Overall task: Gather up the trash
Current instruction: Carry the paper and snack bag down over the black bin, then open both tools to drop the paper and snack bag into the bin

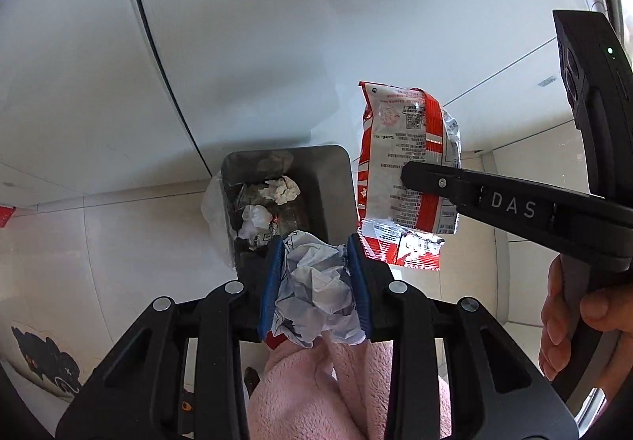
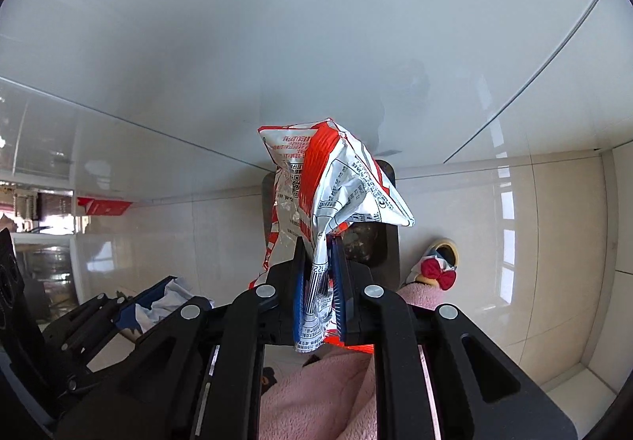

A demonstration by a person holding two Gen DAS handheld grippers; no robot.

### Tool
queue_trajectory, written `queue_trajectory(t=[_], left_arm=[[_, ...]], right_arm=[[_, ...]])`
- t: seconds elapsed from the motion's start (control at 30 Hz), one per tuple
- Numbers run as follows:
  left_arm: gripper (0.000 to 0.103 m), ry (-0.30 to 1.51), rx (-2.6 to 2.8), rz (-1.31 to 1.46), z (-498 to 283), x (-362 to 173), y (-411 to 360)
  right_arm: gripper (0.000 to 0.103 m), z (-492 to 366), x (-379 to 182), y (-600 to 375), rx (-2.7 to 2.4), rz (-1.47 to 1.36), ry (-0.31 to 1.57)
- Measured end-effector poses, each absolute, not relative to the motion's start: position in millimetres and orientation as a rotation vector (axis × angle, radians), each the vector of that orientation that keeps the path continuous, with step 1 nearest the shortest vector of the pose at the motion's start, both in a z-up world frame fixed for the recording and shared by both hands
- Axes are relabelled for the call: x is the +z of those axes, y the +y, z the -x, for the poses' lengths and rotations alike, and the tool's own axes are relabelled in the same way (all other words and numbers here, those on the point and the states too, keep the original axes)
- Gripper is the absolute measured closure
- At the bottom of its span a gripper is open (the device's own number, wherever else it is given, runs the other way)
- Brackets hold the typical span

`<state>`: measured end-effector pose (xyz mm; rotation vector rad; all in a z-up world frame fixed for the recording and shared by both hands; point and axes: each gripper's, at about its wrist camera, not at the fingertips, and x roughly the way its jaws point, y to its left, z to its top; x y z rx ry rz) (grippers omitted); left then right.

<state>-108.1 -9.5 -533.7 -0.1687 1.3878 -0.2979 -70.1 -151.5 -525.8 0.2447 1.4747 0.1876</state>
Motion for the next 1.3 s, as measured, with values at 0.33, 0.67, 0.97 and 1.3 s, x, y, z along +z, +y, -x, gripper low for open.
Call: queue_trajectory(t=[0.33, 0.67, 0.97, 1.3], left_arm=[[0.070, 1.431, -0.303, 0.196, 98, -562, -16], [0.046, 1.450, -0.289, 0.188, 95, -558, -13], [0.039, 1.433, -0.268, 0.185, 98, -540, -6], [0.038, 1.356, -0.252, 0.187, 108, -471, 3]], right_arm=[[0.086, 60, -556, -148, 0.196, -0.274, 1.523], [0.063, 55, -564, -154, 0.186, -0.333, 1.546], [0.055, 53, -549, -156, 0.174, -0.340, 1.533], [0.054, 61, -491, -173, 0.151, -0.341, 1.474]])
